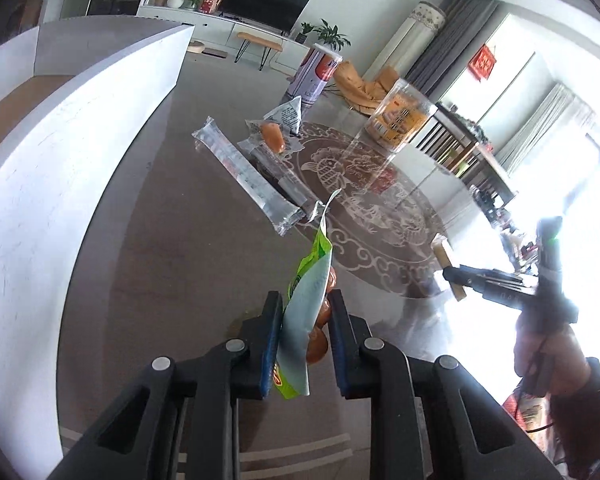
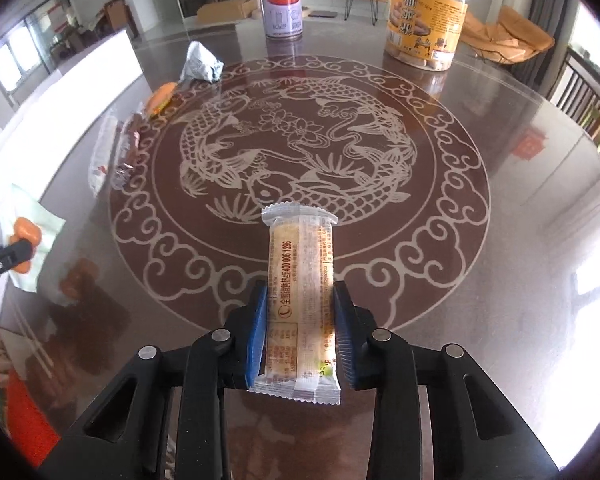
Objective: Organize snacks
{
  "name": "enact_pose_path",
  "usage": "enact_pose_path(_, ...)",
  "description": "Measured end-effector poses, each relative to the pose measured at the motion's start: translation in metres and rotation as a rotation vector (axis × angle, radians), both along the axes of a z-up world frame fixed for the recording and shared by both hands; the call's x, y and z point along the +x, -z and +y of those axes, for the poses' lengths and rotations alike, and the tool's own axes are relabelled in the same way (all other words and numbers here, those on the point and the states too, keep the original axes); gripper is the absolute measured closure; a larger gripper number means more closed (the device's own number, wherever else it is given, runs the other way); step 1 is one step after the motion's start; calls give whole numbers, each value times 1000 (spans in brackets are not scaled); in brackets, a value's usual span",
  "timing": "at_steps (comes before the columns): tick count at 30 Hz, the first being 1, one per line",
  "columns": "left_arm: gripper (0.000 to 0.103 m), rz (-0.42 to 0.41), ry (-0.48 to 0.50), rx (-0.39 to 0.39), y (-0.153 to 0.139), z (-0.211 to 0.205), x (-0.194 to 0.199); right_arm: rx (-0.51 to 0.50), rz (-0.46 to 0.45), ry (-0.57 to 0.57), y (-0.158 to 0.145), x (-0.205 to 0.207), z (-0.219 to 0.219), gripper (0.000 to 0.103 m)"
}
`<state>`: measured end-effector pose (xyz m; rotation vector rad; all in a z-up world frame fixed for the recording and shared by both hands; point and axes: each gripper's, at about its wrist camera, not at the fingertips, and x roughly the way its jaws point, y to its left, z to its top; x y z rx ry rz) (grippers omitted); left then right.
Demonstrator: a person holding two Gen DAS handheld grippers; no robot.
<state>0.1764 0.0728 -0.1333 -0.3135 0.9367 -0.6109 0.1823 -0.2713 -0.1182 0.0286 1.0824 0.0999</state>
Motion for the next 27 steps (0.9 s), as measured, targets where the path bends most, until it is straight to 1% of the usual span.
enact_pose_path(2,81,4,7,-91,-5,7,-6,41,-39,15,-12,-14,-2,70)
enact_pose_path(3,81,6,11,-128,-8,11,-8,70,-63,21,-18,-22,-4,70)
enact_pose_path(4,81,10,12,-161,-12,15,-11,82,-68,26,-20,-27,-6,70)
enact_pose_path(6,81,11,7,-194,-19,21,-14,89,-50,24,-19,-32,-6,70)
enact_pose_path(8,82,2,-12,-203,-30,32,-18,92,-31,15,-16,-34,-5,70)
enact_pose_path(11,82,-36,-60,-158,-54,58,-22,126,-12,-9,-16,-34,7,70)
enact_pose_path(12,82,-44,-86,-134,-62,69,-22,146,-7,-33,-18,-33,18,70)
enact_pose_path(14,82,-67,-153,-80,-82,100,-21,180,-17,-112,-30,-26,54,70)
enact_pose_path(16,82,-95,-228,-2,-101,129,-18,235,-45,-204,-52,-18,97,70)
enact_pose_path(18,82,-130,-313,117,-120,160,-13,293,-88,-316,-85,-8,150,70)
enact_pose_path(19,81,-138,-349,161,-127,174,-10,316,-111,-372,-102,-3,177,70)
enact_pose_path(20,78,-144,-393,209,-134,188,-7,339,-134,-429,-120,2,206,70)
enact_pose_path(21,62,-152,-429,256,-139,199,-4,361,-148,-471,-134,6,229,70)
enact_pose_path(22,32,-161,-463,309,-142,208,0,389,-162,-512,-148,12,255,68)
enact_pose_path(23,15,-174,-509,371,-146,218,2,420,-171,-544,-160,17,277,63)
enact_pose_path(24,1,-204,-562,426,-150,226,2,461,-179,-577,-172,24,300,52)
enact_pose_path(25,1,-226,-593,452,-152,231,-3,483,-182,-594,-178,27,312,24)
enact_pose_path(26,1,-229,-611,468,-154,236,-3,500,-201,-603,-186,29,323,21)
enact_pose_path(27,1,-220,-615,461,-154,240,-3,505,-228,-601,-192,27,325,21)
